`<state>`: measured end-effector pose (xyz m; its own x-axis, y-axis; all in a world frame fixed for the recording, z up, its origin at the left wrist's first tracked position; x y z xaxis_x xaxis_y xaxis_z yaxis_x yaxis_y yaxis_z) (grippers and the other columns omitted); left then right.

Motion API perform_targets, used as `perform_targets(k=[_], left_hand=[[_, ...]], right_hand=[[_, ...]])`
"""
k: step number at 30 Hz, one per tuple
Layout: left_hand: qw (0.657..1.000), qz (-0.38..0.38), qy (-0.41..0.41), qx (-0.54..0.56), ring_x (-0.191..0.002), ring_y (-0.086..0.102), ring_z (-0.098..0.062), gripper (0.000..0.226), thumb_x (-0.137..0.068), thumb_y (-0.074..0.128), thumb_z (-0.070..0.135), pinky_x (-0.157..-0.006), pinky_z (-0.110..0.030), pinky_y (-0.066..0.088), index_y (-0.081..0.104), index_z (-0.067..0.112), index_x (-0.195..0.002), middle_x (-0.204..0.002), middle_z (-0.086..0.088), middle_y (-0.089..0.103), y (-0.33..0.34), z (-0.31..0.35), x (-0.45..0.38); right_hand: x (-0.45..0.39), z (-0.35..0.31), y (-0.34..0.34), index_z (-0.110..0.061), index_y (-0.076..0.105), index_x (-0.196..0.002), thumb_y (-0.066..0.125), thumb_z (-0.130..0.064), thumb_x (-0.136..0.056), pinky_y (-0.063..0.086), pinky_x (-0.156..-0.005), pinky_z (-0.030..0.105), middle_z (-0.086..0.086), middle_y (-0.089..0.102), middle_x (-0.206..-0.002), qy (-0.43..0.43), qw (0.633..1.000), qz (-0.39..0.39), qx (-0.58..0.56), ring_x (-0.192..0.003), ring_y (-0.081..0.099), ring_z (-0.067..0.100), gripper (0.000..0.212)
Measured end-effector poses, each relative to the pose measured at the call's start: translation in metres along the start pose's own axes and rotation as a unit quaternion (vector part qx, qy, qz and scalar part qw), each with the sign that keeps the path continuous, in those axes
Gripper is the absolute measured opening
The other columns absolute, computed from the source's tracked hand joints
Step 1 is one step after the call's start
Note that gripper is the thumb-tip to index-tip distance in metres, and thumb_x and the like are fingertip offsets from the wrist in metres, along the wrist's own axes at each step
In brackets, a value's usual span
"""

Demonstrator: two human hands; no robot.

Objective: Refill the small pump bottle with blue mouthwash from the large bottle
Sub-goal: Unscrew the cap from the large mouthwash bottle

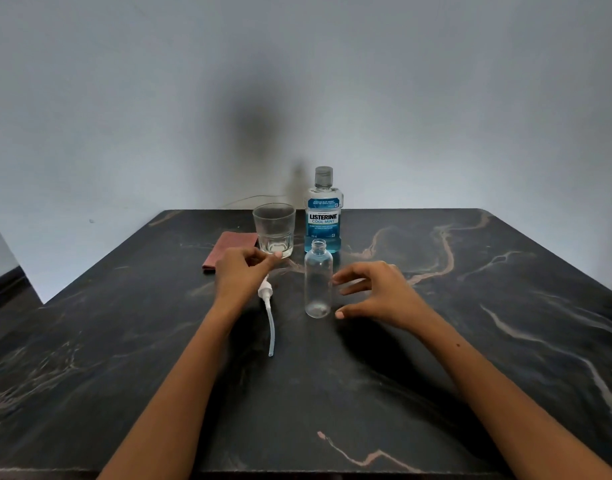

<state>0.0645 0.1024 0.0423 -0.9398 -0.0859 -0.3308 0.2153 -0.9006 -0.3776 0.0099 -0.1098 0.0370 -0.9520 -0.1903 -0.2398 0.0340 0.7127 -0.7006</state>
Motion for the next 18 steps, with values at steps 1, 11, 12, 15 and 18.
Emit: perform_targets(k=[1,11,12,15,18], left_hand=[[1.000,0.017,0.010,0.023,-0.075,0.065,-0.018,0.024,-0.084,0.069,0.028,-0.076,-0.040,0.057,0.074,0.005,-0.087,-0.082,-0.007,0.071,-0.001,0.005,0.001],[0.973,0.019,0.006,0.232,-0.080,0.064,-0.012,0.022,-0.096,0.051,0.029,-0.076,-0.026,0.054,0.068,0.015,-0.096,-0.090,-0.001,0.072,0.019,0.066,-0.012],[0.971,0.018,0.001,0.238,-0.081,0.064,-0.012,0.021,-0.096,0.050,0.028,-0.077,-0.027,0.054,0.067,0.016,-0.097,-0.094,-0.003,0.072,0.022,0.065,-0.014],[0.968,0.021,-0.012,0.250,-0.084,0.064,-0.012,0.023,-0.097,0.049,0.023,-0.070,-0.021,0.052,0.065,0.010,-0.105,-0.099,-0.005,0.071,0.027,0.057,-0.020],[0.966,0.025,-0.014,0.258,-0.080,0.066,-0.007,0.020,-0.097,0.049,0.020,-0.057,-0.011,0.050,0.065,0.012,-0.104,-0.094,0.000,0.071,0.032,0.047,-0.025]], right_hand=[[0.000,0.001,-0.002,-0.013,0.065,-0.112,0.088,-0.018,-0.061,0.057,-0.086,0.028,-0.002,0.069,-0.110,0.008,1.000,-0.012,0.004,-0.094,0.068,0.011,0.056],[-0.008,0.035,-0.043,-0.006,0.068,-0.102,0.074,-0.016,-0.080,0.051,-0.061,0.021,0.012,0.072,-0.097,0.143,0.979,0.119,-0.085,-0.087,0.069,0.019,0.024],[-0.013,0.038,-0.045,-0.006,0.067,-0.101,0.074,-0.018,-0.080,0.051,-0.060,0.021,0.012,0.072,-0.096,0.154,0.976,0.129,-0.086,-0.086,0.070,0.019,0.025],[-0.036,0.039,-0.050,-0.007,0.064,-0.104,0.074,-0.026,-0.080,0.057,-0.068,0.029,0.011,0.070,-0.100,0.162,0.968,0.174,-0.076,-0.090,0.068,0.019,0.033],[-0.061,0.040,-0.047,-0.010,0.058,-0.112,0.075,-0.040,-0.076,0.055,-0.084,0.034,0.006,0.066,-0.110,0.156,0.957,0.240,-0.042,-0.097,0.063,0.019,0.050]])
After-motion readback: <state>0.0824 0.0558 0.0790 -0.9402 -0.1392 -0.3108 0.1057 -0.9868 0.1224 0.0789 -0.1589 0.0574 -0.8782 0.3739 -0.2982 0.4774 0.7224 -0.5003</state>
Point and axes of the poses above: each hand's wrist, its own x-axis away from the middle knuckle, its own y-axis out of the palm, z = x × y, the point moved 8 cm from there along -x, towards the middle knuckle
